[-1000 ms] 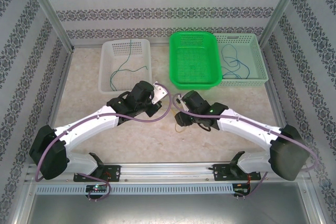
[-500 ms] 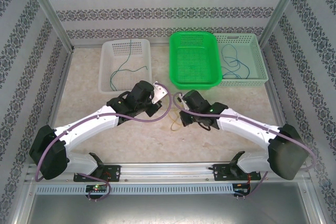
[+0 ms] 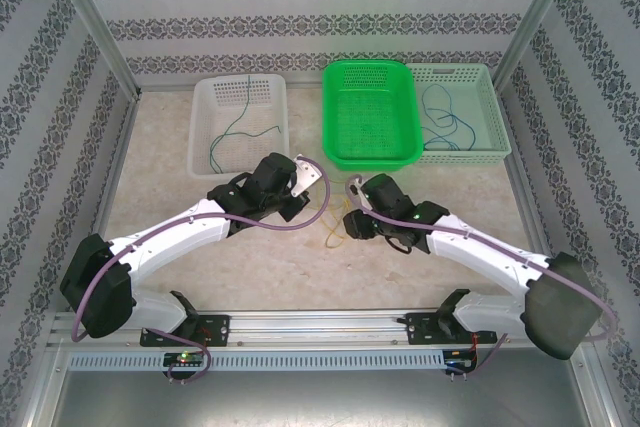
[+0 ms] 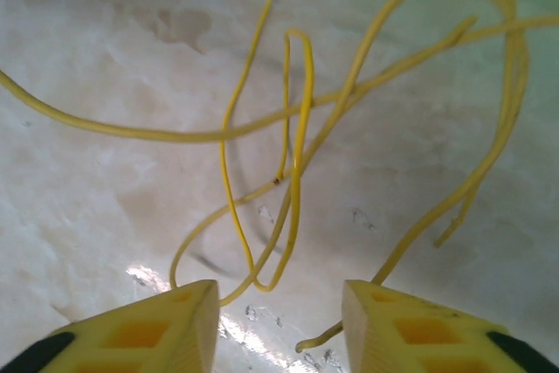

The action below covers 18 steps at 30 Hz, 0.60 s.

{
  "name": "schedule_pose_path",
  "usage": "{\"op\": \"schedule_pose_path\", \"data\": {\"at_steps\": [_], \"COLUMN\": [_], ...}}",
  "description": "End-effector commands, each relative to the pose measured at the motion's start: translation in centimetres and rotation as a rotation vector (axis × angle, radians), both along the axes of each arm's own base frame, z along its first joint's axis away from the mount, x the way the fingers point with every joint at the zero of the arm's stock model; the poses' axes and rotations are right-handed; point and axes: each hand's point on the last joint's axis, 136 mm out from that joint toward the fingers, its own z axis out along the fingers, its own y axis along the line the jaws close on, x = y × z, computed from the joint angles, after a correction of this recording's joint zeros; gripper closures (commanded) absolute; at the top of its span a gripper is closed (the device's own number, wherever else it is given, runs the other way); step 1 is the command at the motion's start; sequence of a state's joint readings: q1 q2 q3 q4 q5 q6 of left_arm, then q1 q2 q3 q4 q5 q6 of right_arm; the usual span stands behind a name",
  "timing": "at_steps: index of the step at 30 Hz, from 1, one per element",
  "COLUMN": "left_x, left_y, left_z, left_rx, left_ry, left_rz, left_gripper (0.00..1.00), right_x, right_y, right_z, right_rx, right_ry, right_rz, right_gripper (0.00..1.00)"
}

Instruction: Untangle the cables

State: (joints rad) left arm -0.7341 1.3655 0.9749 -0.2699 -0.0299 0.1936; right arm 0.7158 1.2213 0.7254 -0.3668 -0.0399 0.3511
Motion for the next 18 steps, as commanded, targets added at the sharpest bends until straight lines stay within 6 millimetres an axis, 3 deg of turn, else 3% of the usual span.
{"op": "schedule_pose_path", "data": {"at_steps": [1,11,15,18], "left_x": [0.2,-0.1,0.0,-0.1], "left_y": [-0.8,-0.7,-0.6,-0.4], "left_z": [2.0,2.0,2.1,2.0], "left_rx": [-0.052,-0.065,-0.060,-0.058], "left_ry": [-0.034,-0.035,-0.040,-0.042], "left_rz": [-0.001,0.004,0.006,0.010], "left_gripper": [0.92,0.92,0.92,0.92], "right_x": [0.7,2.3,2.8,2.9], "right_y": [0.4,0.7,1.2,1.3], "right_z": [-0.6,-2.2,-2.1,-1.9], "right_rx": [0.010,-0.012,0.017,0.018], "right_ry": [0.001,0.005,0.002,-0.003], "right_rz": [-0.017,-0.037,-0.037,-0.032], "right_gripper": [0.54,0.56,0.78,0.87]}}
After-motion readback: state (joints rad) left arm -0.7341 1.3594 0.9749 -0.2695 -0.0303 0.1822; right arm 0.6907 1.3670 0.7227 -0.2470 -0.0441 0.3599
